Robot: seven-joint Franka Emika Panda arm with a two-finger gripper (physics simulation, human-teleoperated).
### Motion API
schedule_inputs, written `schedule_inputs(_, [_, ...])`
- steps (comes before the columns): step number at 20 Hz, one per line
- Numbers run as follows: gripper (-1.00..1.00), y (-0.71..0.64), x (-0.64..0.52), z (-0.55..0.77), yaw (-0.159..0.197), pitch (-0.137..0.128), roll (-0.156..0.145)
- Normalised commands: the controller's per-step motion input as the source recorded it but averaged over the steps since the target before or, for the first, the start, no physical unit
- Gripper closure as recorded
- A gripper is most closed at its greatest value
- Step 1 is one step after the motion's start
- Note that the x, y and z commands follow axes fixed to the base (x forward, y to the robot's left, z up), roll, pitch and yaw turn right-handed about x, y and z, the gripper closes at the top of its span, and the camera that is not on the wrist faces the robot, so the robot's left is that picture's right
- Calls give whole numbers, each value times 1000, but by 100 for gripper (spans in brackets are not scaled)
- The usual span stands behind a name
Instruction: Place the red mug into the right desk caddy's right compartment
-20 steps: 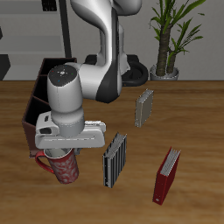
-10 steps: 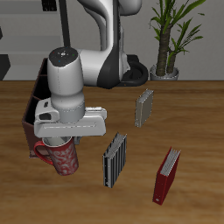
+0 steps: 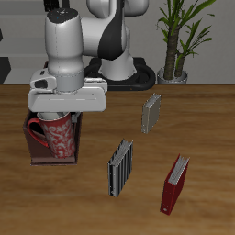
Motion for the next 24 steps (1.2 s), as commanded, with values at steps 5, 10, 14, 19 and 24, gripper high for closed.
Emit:
schedule_inputs(5, [100, -203, -278, 476, 16, -65, -26])
schedule_inputs(10, [100, -288, -390, 634, -20, -77, -42])
schedule_inputs(14, [100, -273, -340, 440, -33, -36, -49])
schedule_inputs(19, [100, -292, -501, 488, -45, -42, -66])
schedule_inputs(24, [100, -222, -344, 342, -2, -39, -31])
